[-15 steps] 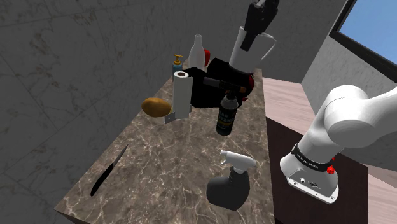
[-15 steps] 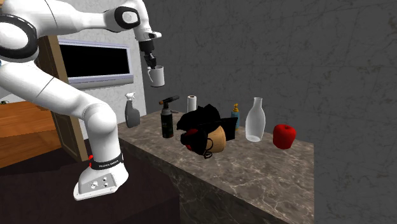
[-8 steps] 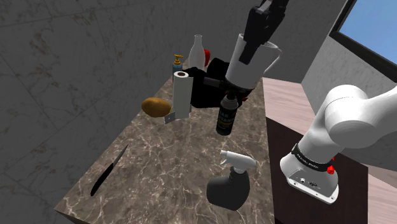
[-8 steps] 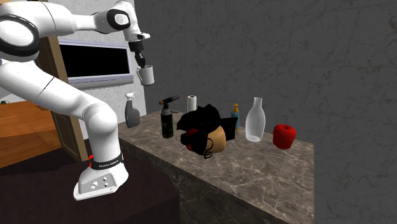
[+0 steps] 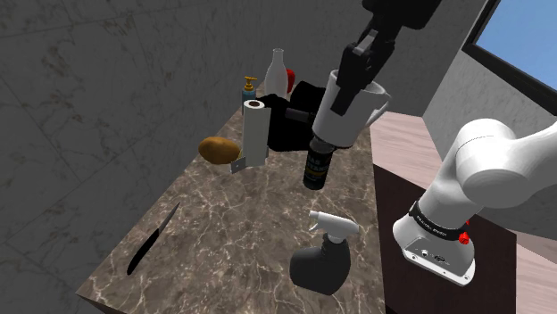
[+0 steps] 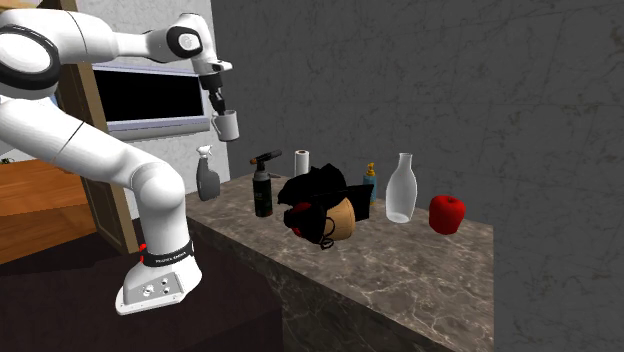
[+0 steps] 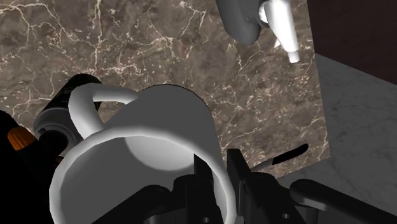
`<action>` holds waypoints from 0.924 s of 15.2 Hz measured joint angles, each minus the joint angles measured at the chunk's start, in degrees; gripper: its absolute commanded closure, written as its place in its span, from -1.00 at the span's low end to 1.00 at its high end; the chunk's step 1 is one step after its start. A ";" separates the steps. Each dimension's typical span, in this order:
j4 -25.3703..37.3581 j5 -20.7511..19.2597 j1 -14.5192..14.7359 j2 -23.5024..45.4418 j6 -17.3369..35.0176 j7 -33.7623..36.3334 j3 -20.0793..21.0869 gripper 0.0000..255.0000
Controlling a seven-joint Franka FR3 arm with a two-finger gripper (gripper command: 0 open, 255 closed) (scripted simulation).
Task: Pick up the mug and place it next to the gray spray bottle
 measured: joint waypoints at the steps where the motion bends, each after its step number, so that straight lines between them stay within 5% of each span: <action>1: -0.84 0.16 0.09 -0.20 0.64 -0.10 0.14 1.00; 14: -12.05 3.03 1.75 -2.85 9.23 -0.81 2.77 1.00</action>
